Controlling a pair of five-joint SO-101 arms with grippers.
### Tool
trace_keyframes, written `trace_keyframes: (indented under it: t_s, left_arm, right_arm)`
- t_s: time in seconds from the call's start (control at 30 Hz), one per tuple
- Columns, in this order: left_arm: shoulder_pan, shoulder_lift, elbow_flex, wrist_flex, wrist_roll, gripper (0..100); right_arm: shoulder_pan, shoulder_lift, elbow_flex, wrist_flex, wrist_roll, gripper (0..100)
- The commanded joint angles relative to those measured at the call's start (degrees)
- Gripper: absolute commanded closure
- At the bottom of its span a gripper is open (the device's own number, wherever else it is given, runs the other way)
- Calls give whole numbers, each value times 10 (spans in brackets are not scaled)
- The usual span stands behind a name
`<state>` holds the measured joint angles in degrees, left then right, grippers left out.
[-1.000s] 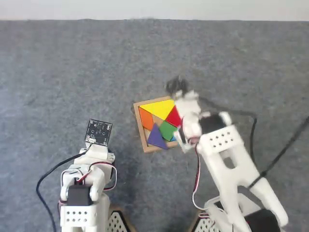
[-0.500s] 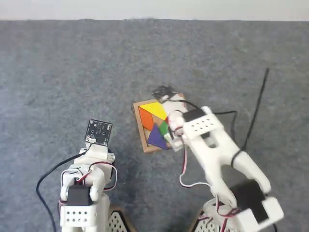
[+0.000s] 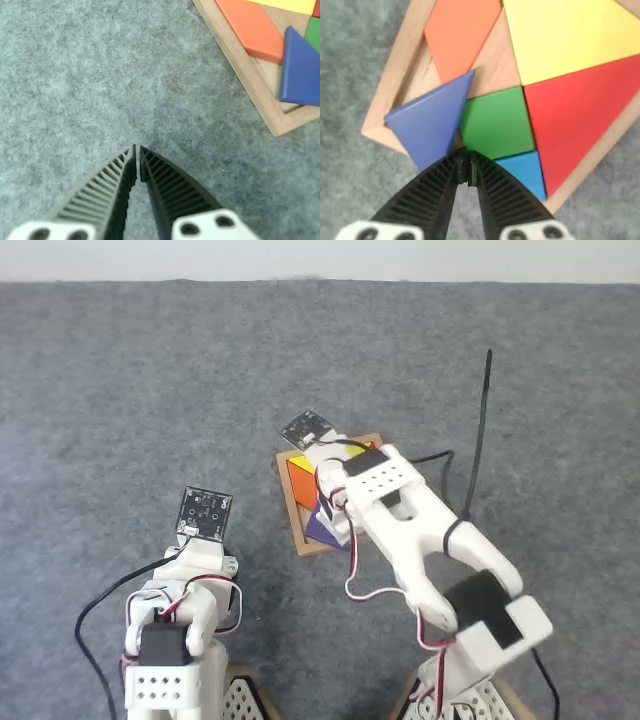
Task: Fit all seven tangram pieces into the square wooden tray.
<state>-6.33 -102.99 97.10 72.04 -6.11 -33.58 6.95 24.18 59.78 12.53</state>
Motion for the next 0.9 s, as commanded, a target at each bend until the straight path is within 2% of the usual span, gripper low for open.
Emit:
trace_keyframes:
  t_s: [0.0,0.3,0.67,0.87]
  left_arm:
    - [-2,-11,-7,3,5,987]
    - [-2,-11,-7,3,5,987]
    - [-2,-11,-7,3,5,987]
    - [-2,-11,-7,3,5,987]
  right_arm:
    - [-5,9,-52,-1,6,992]
    - [-9,42,-91,-1,9,992]
    - [-52,79,-138,1,9,992]
    - [-40,75,-182,47,5,992]
